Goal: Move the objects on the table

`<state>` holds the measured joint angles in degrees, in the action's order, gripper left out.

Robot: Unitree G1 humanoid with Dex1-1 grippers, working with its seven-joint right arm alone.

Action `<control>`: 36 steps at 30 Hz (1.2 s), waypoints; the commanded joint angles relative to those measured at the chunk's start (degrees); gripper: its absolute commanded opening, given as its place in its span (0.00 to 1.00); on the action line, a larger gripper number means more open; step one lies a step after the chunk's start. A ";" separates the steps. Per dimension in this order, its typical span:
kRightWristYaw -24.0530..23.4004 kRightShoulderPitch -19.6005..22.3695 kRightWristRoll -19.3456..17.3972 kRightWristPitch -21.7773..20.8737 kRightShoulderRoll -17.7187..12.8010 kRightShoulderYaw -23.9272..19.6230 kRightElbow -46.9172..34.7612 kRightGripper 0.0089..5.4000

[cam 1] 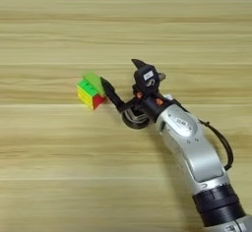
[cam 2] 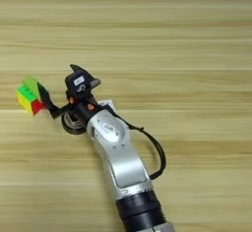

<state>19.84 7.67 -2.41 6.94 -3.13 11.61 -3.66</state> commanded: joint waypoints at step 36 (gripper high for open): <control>0.86 9.09 1.59 -6.45 3.90 2.71 12.55 1.00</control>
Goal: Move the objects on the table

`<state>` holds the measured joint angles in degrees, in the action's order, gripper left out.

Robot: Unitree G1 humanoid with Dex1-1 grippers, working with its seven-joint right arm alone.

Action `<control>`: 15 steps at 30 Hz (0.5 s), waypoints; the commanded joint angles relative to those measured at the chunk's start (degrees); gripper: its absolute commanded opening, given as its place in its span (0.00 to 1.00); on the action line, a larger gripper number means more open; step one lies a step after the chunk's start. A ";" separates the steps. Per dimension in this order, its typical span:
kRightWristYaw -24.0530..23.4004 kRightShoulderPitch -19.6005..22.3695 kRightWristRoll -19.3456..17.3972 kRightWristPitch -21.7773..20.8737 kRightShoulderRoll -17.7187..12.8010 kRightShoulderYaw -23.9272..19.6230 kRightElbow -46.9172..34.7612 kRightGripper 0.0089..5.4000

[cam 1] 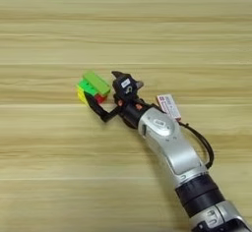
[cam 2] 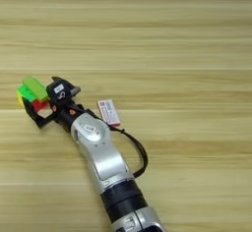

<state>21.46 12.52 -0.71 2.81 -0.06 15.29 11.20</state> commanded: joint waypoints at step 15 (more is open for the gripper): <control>-0.35 5.46 -0.28 -3.00 1.22 -1.92 0.55 1.00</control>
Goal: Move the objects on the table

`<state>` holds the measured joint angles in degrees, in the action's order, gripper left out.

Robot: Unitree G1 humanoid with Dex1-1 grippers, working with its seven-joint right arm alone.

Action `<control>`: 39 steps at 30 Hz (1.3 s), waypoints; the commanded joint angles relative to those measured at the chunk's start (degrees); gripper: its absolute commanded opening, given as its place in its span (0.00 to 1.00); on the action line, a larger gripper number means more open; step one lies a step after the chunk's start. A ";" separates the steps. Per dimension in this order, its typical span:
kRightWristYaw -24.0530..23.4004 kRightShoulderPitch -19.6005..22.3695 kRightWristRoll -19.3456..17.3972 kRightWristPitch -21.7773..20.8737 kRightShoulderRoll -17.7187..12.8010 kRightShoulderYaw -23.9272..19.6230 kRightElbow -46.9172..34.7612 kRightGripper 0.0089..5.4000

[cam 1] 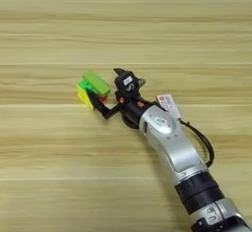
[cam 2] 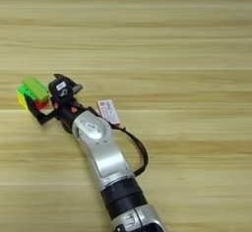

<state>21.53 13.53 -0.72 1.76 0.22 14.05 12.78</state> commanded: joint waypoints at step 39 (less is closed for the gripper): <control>0.29 4.46 -0.08 -2.62 1.14 -0.45 1.23 0.59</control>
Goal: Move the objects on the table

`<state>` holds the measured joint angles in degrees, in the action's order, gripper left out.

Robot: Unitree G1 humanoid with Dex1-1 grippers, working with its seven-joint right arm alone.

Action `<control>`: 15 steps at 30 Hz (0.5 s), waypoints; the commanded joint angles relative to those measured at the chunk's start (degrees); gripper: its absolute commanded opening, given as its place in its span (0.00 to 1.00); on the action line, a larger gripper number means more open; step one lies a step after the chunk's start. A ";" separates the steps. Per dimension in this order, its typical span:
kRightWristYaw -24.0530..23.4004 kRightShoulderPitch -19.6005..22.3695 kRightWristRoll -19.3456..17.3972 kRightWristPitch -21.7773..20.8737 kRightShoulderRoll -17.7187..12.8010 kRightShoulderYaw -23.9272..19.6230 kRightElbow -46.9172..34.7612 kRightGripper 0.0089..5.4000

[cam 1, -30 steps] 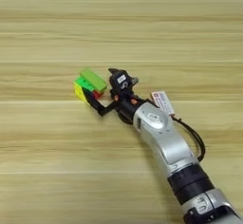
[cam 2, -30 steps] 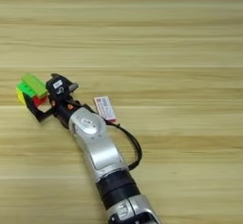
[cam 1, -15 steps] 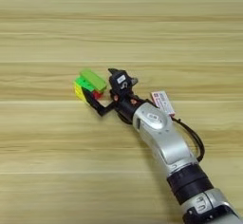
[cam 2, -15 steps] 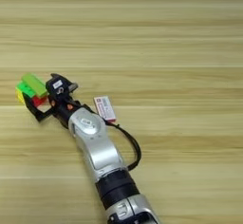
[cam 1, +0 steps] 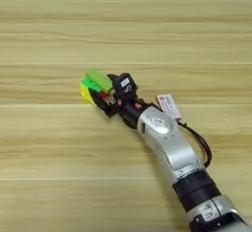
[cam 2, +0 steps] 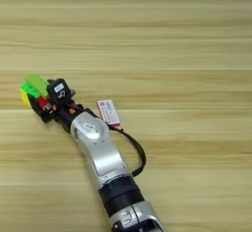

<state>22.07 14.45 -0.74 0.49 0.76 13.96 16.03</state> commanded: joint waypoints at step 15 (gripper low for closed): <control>-0.18 3.50 -0.09 -1.37 0.55 -0.39 -1.92 0.30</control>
<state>22.16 14.47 -0.74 0.48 0.77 14.04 16.06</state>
